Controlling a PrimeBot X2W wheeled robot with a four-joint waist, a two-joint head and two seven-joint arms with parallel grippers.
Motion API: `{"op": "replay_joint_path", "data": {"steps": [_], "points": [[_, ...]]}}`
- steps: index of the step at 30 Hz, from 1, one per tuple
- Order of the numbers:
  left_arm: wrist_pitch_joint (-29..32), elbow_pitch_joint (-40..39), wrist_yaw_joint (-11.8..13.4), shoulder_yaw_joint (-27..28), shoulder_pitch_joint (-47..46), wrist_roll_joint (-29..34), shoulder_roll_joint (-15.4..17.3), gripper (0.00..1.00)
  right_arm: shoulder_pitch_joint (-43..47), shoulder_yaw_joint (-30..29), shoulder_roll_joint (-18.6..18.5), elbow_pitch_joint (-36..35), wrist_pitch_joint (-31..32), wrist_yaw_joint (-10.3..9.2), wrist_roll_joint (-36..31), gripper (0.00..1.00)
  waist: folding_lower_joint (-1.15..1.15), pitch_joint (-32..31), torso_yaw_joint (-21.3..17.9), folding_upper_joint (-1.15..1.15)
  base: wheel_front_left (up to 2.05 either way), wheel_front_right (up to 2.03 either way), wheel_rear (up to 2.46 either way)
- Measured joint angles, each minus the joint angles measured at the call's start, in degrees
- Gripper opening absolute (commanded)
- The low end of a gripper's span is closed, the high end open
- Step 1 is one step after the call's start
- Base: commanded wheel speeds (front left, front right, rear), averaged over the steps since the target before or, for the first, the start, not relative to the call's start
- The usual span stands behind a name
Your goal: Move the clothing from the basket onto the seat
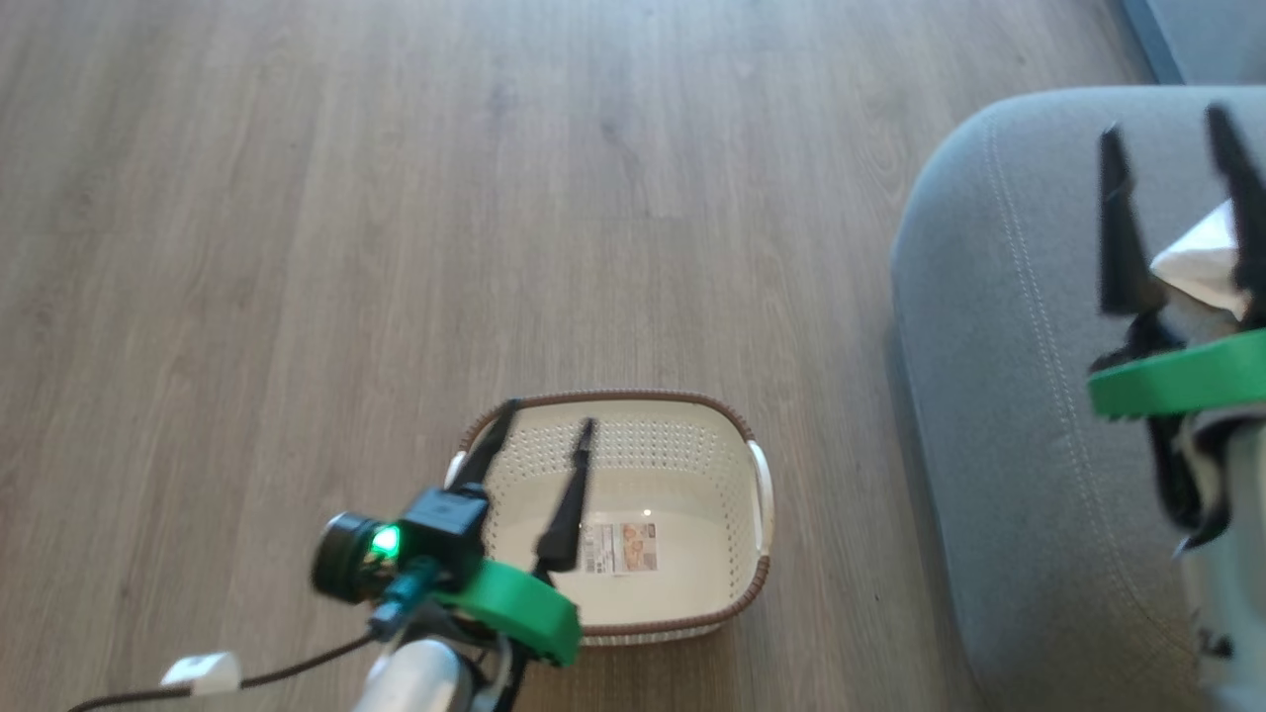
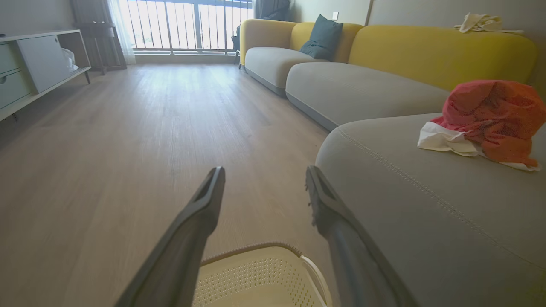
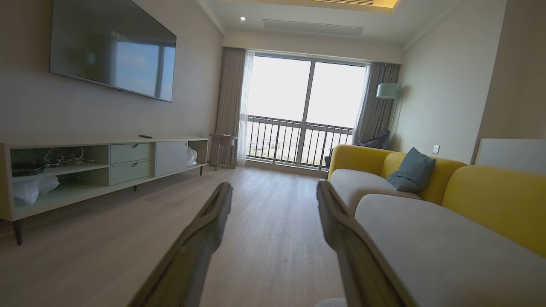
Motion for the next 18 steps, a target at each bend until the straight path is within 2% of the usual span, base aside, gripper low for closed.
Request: {"op": "replay_joint_path", "data": {"steps": [5,12,18], "points": [[0.0,-0.5,5.0,5.6,2.8,-3.8,0.0,1.00,5.1,1.0,3.5,1.0,0.0,0.00,-1.3,1.00,0.00,-1.4,1.9,0.00,0.00,0.00,0.00],[0.0,-1.2,5.6,8.8,4.6,-4.5,-0.1,1.00,11.7,1.5,6.9,2.6,0.0,0.00,-2.1,1.00,0.00,-2.4,2.9,0.00,0.00,0.00,0.00],[0.0,-2.6,7.6,10.5,5.5,-4.0,-0.1,1.00,16.4,0.1,8.7,3.3,0.0,0.00,-3.7,1.00,0.00,-2.8,2.9,0.00,0.00,0.00,0.00]]}}
